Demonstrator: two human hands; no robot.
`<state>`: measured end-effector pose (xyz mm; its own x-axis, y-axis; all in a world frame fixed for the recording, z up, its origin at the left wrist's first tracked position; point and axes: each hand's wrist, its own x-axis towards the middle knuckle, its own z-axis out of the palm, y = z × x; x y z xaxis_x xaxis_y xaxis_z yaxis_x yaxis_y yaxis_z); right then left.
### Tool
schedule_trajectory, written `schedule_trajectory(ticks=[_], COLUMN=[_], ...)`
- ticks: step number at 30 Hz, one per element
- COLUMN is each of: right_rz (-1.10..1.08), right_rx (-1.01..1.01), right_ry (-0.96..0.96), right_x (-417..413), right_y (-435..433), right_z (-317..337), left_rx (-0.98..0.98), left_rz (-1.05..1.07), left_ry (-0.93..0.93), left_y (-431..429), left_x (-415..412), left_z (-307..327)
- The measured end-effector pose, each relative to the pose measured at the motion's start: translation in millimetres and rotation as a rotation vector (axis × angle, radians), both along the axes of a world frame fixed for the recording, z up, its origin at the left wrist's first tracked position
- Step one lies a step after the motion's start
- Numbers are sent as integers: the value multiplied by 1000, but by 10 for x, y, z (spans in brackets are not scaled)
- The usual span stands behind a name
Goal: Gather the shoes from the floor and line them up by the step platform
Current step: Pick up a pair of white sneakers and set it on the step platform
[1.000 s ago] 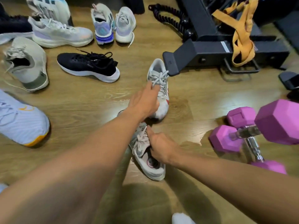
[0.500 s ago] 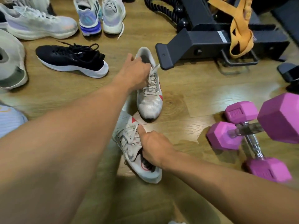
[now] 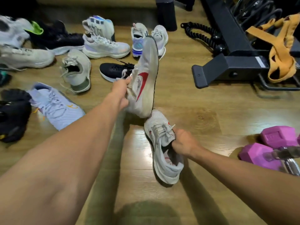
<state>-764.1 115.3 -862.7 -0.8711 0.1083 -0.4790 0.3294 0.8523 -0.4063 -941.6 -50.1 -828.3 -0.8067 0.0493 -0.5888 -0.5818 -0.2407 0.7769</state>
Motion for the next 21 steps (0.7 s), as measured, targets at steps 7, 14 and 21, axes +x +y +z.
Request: schedule_trajectory(ticks=[7,14,21], right_rz=[-149,-170,-165], right_rx=[-120,-38,9], right_ry=[69,31,-9], right_x=[-262,-456,-432], right_y=[-34,-25,-132], right_z=[137,160,105], left_rx=[-15,-696,-625], left_rz=[39,51,-358], left_ry=[-22,181,-34], left_y=[-375,-234,-335], left_x=[152,710,1145], left_z=[236,201,7])
